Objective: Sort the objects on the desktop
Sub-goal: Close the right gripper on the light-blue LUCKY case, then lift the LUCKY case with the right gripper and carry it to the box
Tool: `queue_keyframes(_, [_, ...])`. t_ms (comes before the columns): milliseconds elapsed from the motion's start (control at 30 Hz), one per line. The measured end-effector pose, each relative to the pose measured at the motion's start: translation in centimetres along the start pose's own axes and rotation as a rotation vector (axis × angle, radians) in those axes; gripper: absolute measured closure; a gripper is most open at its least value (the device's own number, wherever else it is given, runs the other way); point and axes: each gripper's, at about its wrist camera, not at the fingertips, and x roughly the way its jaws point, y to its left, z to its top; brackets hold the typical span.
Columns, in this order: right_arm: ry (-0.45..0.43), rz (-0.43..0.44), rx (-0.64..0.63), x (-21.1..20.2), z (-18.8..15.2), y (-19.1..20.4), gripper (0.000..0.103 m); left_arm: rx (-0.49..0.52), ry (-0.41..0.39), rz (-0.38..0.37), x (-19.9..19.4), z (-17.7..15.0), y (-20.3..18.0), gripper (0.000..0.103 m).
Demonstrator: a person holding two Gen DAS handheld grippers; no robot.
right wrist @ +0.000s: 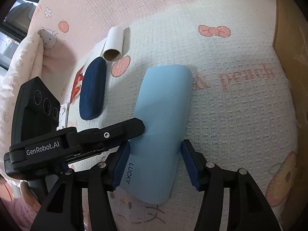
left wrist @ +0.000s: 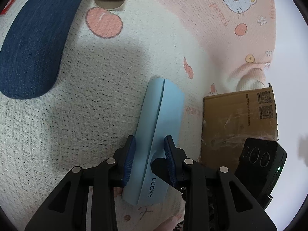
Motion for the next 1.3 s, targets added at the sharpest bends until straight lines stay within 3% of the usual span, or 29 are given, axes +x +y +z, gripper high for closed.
queue_keyframes(233, [-0.021, -0.049, -0.083, -0.6, 0.2, 1.8, 0.049, 0.054, -0.023, 0.025, -1.5, -0.1, -1.0, 0.071])
queue_keyframes(367, [-0.049, -0.045, -0.128, -2.3, 0.8, 3.4, 0.049, 0.082, -0.069, 0.0, -4.0, 0.1, -2.5, 0.071])
queue_keyframes(667, [-0.223, -0.078, -0.308, -11.0, 3.5, 9.5, 0.049, 0.171, -0.246, -0.108, -12.0, 0.6, -9.1, 0.071])
queue_keyframes(933, [-0.344, -0.053, -0.396, -17.7, 3.9, 12.9, 0.049, 0.267, -0.373, -0.174, -17.7, -0.7, -14.3, 0.071])
queue_keyframes(1133, [-0.382, -0.117, -0.467, -19.8, 3.2, 14.2, 0.049, 0.295, -0.387, -0.181, -18.0, -1.8, -15.9, 0.071])
queue_keyframes(1300, [-0.375, -0.142, -0.471, -20.4, 2.7, 13.3, 0.049, 0.296, -0.353, -0.177, -17.1, -2.2, -16.9, 0.071])
